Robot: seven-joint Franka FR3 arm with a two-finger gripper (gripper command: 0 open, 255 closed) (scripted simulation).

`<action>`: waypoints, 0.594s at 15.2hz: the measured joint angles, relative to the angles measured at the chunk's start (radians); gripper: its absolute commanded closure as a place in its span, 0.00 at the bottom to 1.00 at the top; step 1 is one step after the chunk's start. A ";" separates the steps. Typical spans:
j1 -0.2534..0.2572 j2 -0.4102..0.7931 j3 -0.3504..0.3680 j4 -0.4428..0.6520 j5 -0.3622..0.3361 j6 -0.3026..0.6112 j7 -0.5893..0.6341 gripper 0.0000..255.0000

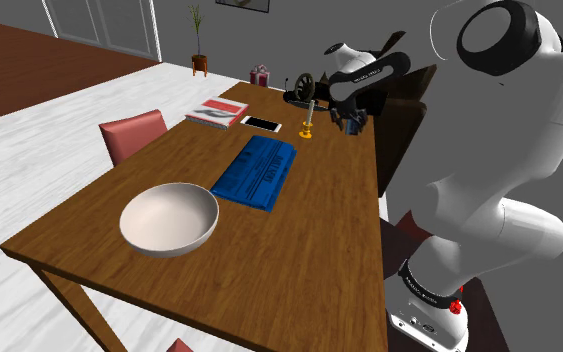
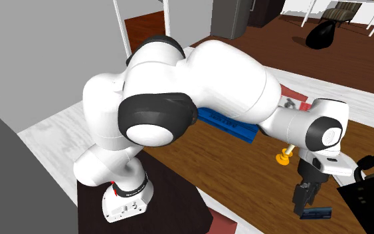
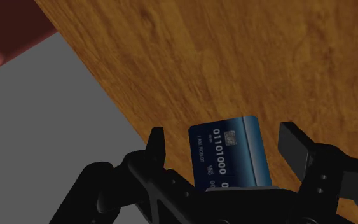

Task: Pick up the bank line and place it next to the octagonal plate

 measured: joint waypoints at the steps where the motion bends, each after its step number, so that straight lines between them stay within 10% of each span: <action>1: 0.000 0.000 0.000 0.000 0.000 0.000 0.000 0.00; 9: 0.019 -0.037 0.029 0.046 0.049 -0.076 -0.026 0.00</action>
